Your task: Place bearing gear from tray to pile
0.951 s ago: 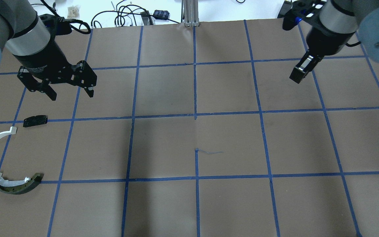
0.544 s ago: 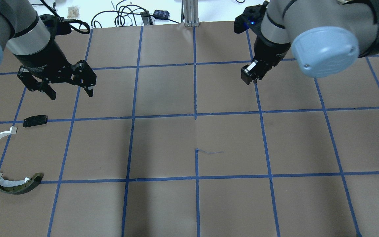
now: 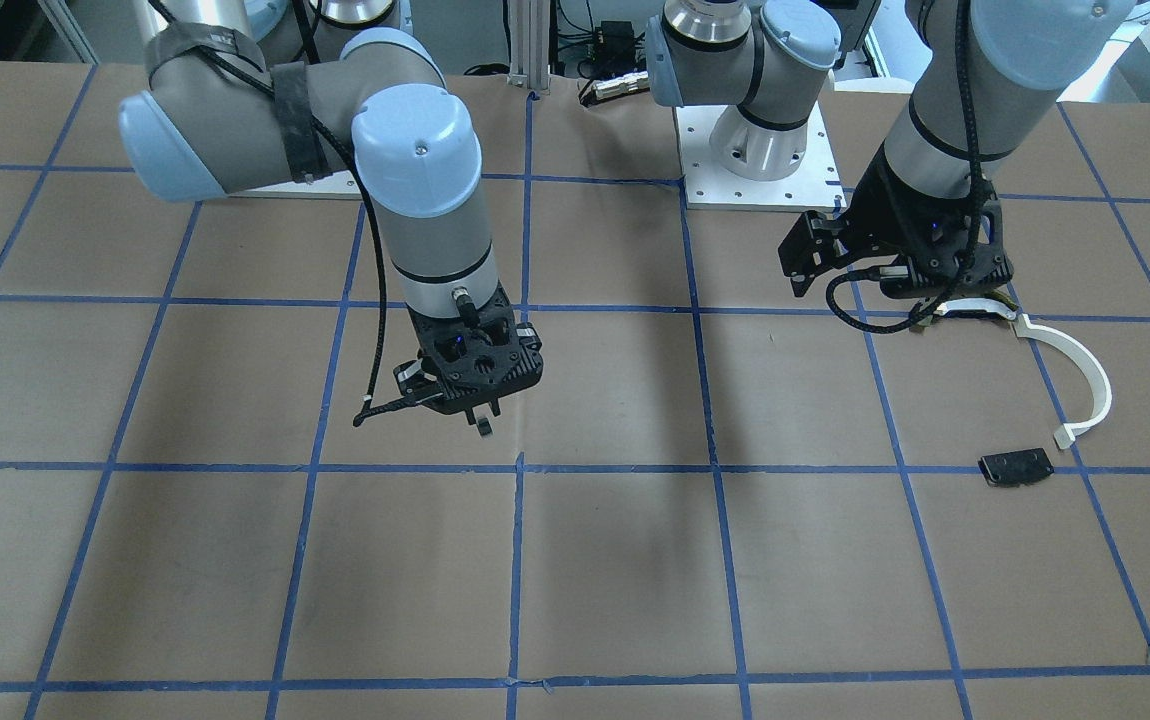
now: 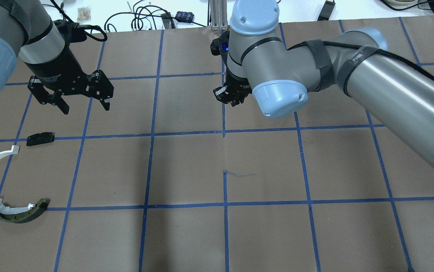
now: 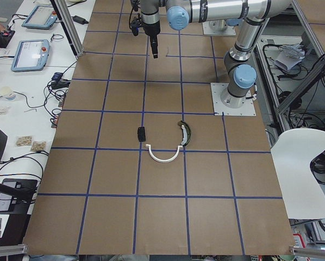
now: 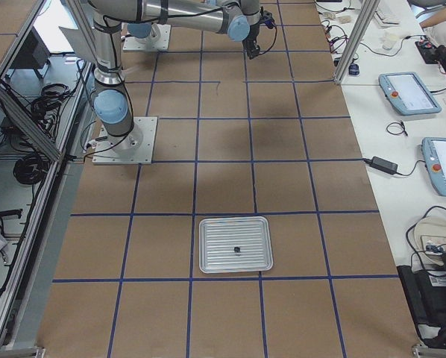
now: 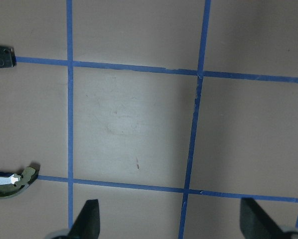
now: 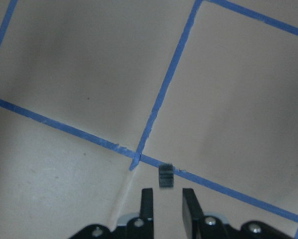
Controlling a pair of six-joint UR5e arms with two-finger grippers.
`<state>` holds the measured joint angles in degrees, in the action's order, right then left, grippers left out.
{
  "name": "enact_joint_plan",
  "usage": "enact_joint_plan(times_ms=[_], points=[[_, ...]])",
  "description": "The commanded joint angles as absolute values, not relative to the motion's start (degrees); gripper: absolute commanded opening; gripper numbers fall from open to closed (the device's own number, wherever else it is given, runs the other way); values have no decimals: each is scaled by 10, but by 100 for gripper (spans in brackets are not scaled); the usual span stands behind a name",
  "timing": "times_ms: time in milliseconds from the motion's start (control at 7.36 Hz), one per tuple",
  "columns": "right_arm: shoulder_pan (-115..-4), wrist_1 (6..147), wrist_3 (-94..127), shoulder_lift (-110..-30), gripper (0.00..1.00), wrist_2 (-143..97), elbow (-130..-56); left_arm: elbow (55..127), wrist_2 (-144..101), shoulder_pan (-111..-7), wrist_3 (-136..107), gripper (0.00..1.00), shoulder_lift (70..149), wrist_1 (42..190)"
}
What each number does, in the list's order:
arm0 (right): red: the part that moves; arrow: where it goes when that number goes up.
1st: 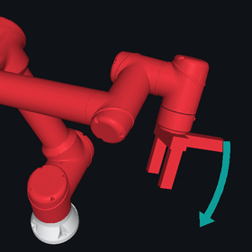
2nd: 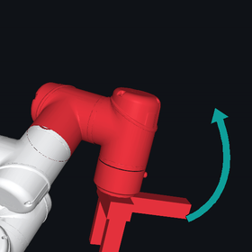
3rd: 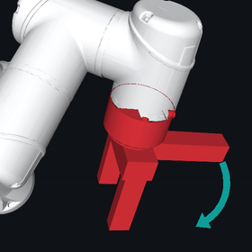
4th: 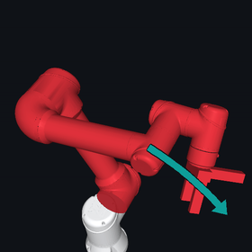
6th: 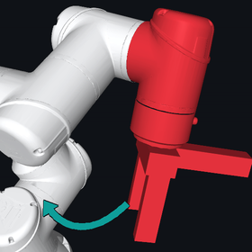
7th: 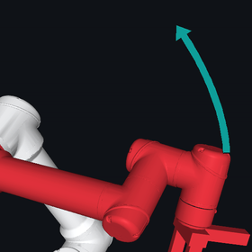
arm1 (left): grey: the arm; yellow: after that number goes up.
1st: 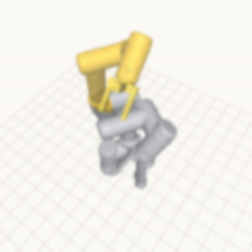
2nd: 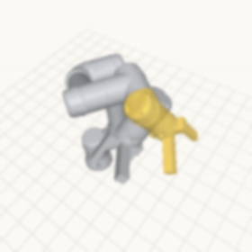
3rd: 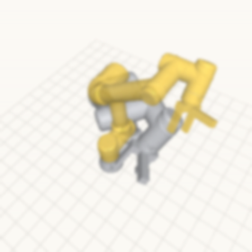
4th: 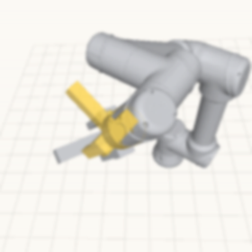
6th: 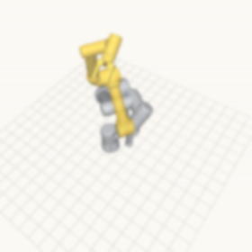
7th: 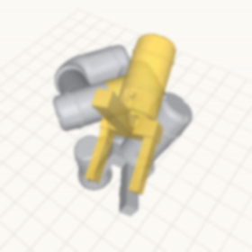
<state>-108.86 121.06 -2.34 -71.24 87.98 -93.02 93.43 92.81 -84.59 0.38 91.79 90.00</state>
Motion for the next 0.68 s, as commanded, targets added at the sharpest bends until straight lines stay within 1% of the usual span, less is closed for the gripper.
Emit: enact_joint_plan(times_ms=[0, 272, 408, 544], points=[[-1101, 1249, -4, -689, 35, 880, -932, 936, 926, -846, -5, 100, 936, 886], [-1107, 1249, -5, -684, 35, 886, -931, 936, 927, -848, -6, 100, 949, 885], [-1104, 1241, -16, -692, 37, 889, -928, 936, 926, -852, -7, 100, 955, 875], [-1088, 1219, -40, -718, 39, 889, -932, 935, 922, -852, -7, 100, 966, 843]])
